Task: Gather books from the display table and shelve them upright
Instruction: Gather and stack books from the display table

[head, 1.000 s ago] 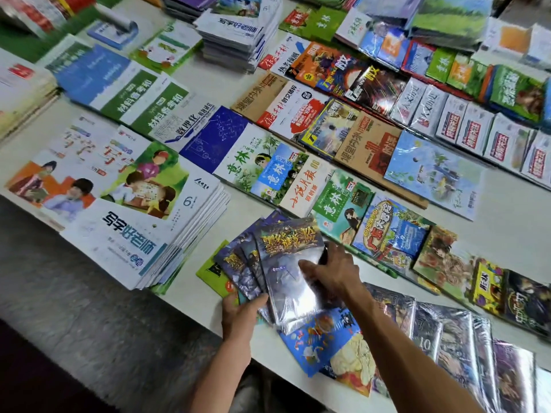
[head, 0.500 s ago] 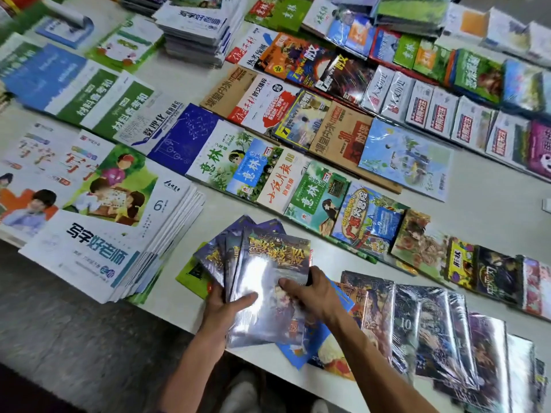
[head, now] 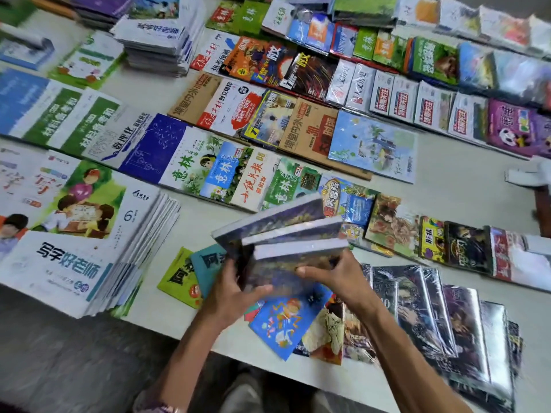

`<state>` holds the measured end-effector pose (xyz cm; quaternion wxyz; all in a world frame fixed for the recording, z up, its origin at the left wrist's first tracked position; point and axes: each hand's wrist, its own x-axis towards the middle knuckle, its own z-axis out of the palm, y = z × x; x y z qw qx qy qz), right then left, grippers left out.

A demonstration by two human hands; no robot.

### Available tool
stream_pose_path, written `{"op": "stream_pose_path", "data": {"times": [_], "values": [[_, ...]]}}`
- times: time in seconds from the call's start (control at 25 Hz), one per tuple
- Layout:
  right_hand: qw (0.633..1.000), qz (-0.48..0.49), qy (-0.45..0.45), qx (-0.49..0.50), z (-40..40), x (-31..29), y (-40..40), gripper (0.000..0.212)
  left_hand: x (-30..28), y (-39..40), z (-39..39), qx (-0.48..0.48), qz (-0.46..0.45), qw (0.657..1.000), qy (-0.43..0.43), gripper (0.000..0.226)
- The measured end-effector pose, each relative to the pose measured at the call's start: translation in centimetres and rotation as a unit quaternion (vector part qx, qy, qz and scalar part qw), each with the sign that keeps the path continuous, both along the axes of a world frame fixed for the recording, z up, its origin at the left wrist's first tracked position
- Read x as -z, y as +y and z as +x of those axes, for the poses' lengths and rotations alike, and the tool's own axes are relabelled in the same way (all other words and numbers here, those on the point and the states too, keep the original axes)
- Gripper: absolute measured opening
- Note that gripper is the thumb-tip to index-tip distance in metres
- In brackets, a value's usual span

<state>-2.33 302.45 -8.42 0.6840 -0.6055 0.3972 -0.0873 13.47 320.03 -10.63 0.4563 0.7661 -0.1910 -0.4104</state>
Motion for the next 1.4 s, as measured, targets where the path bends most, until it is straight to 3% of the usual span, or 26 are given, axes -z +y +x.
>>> {"op": "stream_pose_path", "data": {"times": [0.12, 0.32, 0.44, 0.52, 0.68, 0.84, 0.96, 1.12, 1.32, 1.4], "values": [[0.999, -0.051, -0.013, -0.015, -0.4, -0.8, 1.5, 0.078, -0.2, -0.9, 0.5, -0.019, -0.018, 0.999, -0.029, 0.085], [0.996, -0.069, -0.024, -0.052, 0.3, 0.6, 3.0, 0.063, 1.0, 1.1, 1.6, -0.049, -0.067, 0.996, 0.02, 0.093], [0.996, -0.057, -0.025, -0.056, -0.2, 2.2, 3.0, 0.08, 1.7, 1.2, 1.2, -0.075, -0.101, 0.991, 0.048, 0.09], [0.998, -0.038, -0.024, -0.047, -0.3, 3.6, 3.4, 0.083, 2.0, 0.8, 0.7, -0.115, -0.111, 0.984, 0.075, 0.079], [0.999, -0.004, -0.022, -0.036, -0.1, 4.9, 3.7, 0.074, 1.8, 0.0, -1.2, -0.125, -0.065, 0.986, 0.094, 0.032], [0.993, -0.041, 0.014, -0.111, -0.5, 5.0, 2.8, 0.064, 2.0, -0.1, -0.1, -0.118, 0.006, 0.989, 0.092, 0.046], [0.998, 0.026, -0.027, -0.045, 0.5, 4.1, 2.5, 0.053, 1.2, -0.9, 2.4, -0.086, -0.031, 0.991, 0.102, 0.062], [0.978, 0.172, -0.047, 0.109, 4.4, 3.8, 2.7, 0.042, 0.8, -0.4, 5.9, -0.123, -0.049, 0.97, 0.204, 0.071], [0.957, 0.237, -0.022, 0.163, 11.5, 4.9, -0.6, 0.068, 2.3, 1.9, 6.9, -0.186, -0.009, 0.957, 0.222, 0.03], [0.953, 0.243, -0.019, 0.178, 13.0, 6.0, -1.7, 0.066, 3.1, 2.4, 6.6, -0.202, 0.009, 0.958, 0.203, 0.024]]}}
